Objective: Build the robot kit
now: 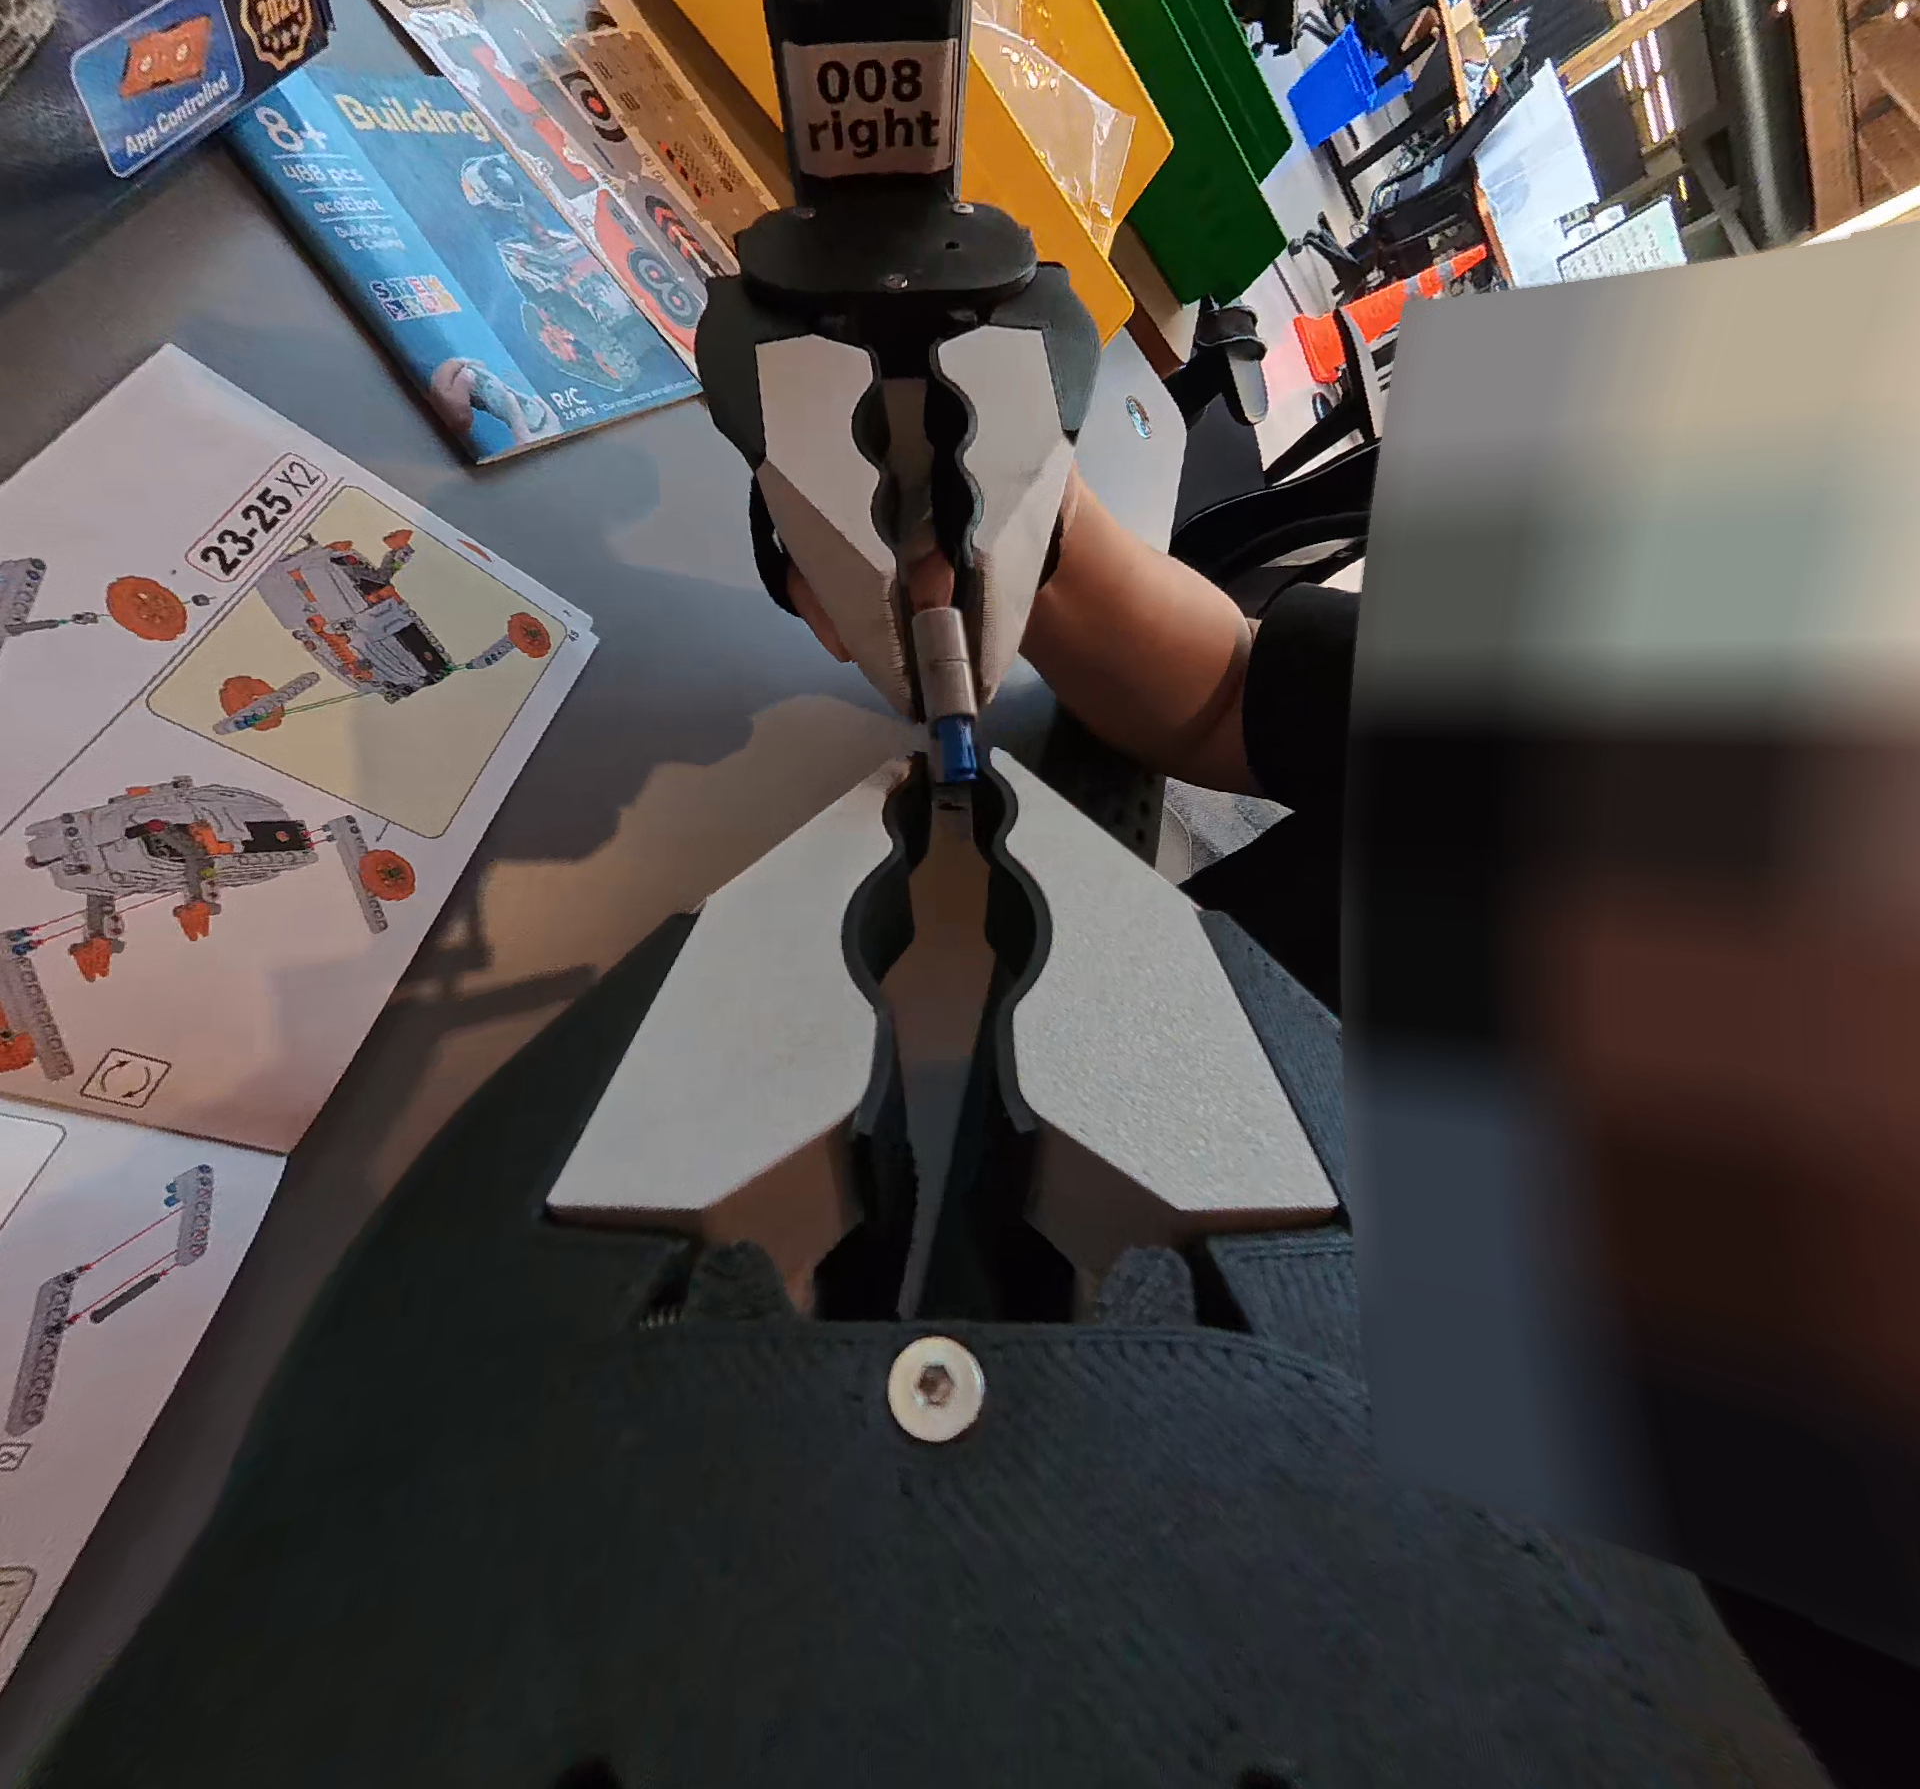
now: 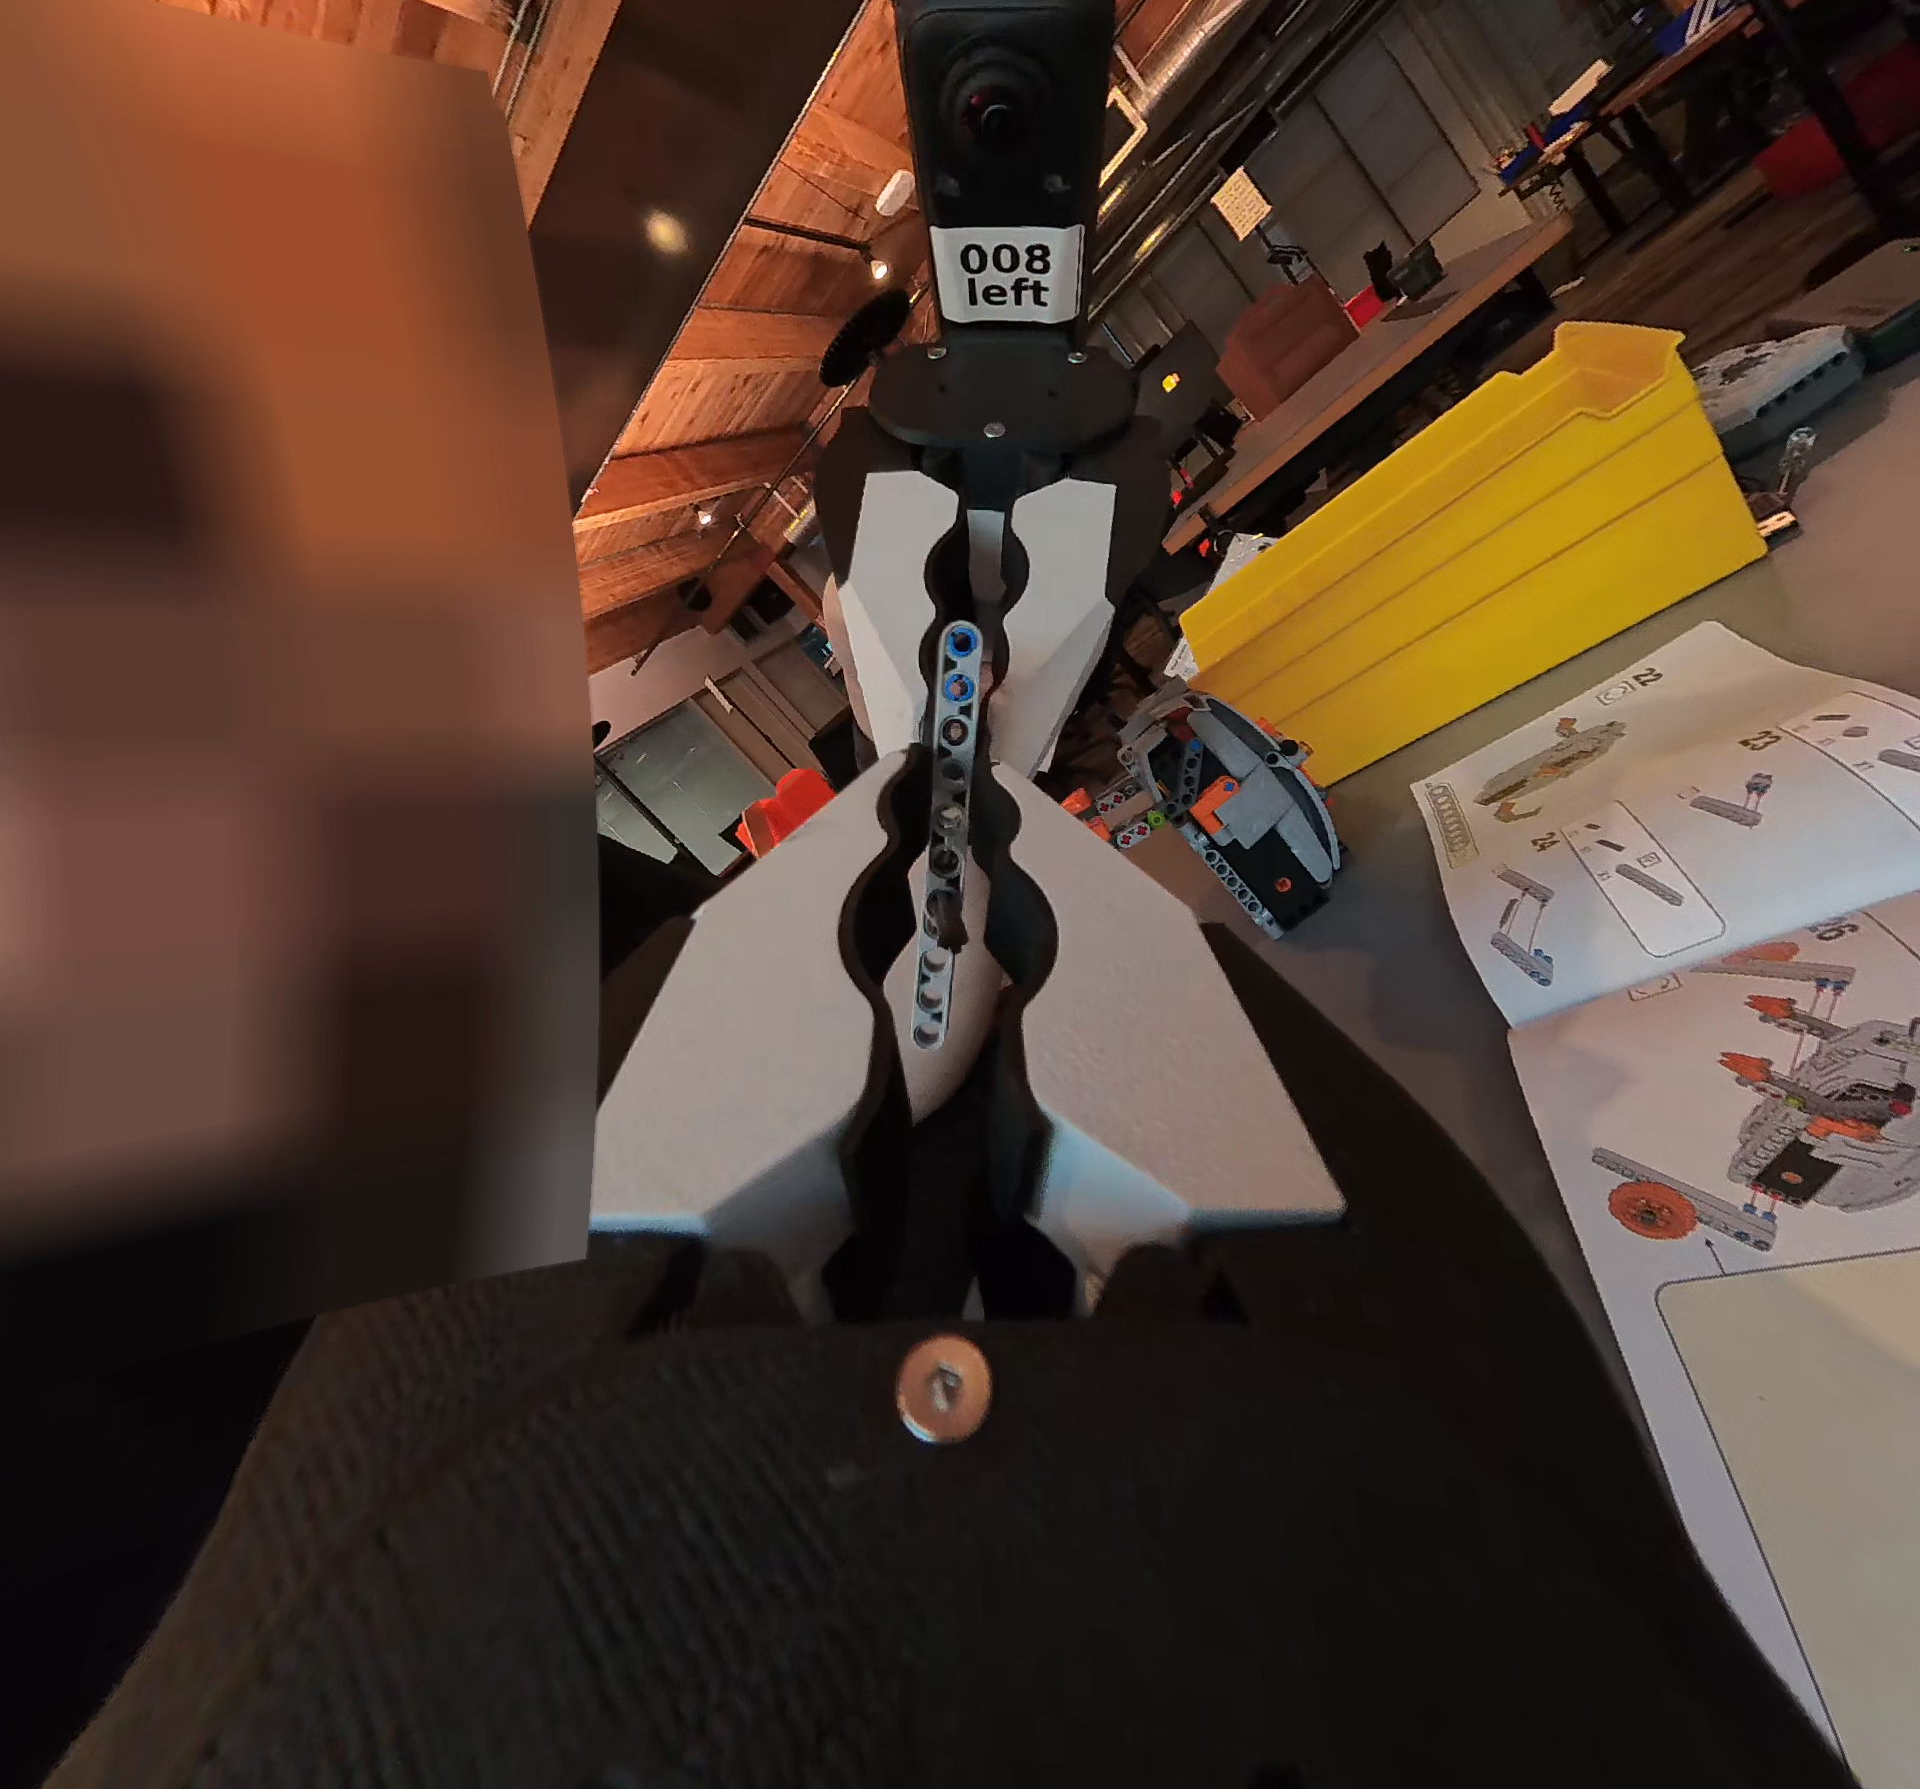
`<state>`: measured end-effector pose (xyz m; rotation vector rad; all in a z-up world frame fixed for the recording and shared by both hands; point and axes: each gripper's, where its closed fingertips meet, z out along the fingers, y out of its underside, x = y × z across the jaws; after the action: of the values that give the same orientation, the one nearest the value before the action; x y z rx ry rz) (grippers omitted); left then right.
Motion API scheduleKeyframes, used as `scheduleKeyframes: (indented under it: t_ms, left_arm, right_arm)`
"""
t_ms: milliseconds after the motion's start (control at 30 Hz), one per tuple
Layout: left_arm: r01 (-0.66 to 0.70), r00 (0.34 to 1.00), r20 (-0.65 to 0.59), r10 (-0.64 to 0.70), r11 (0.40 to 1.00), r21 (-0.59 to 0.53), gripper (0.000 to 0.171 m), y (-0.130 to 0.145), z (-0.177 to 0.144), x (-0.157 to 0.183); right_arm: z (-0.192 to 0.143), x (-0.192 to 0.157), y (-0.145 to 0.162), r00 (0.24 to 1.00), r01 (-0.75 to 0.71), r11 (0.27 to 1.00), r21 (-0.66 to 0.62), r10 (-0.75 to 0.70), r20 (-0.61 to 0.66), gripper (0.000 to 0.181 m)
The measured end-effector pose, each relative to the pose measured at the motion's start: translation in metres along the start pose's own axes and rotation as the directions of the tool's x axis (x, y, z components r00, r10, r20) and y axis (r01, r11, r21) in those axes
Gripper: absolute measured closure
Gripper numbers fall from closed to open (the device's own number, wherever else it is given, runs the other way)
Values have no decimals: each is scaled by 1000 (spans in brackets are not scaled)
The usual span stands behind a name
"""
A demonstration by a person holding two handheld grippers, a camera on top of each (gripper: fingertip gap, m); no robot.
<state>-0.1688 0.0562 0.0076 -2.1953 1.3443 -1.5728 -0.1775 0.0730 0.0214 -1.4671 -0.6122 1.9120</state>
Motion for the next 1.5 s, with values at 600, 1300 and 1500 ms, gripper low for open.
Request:
scheduleKeyframes:
  t_ms: [600,1300,1500]
  left_arm:
    - [-65,989,129,71,997,-52,167,5,-1,-13]
    - [-83,989,121,88,996,-41,166,2,-2,-12]
    - [-52,994,93,56,998,-46,166,5,-1,-14]
  right_arm:
    - [3,11,4,984,92,994,-56,-99,-145,175]
    - [4,10,0,976,139,990,-30,-142,-165,175]
    - [4,13,4,975,129,989,-65,-139,-173,175]
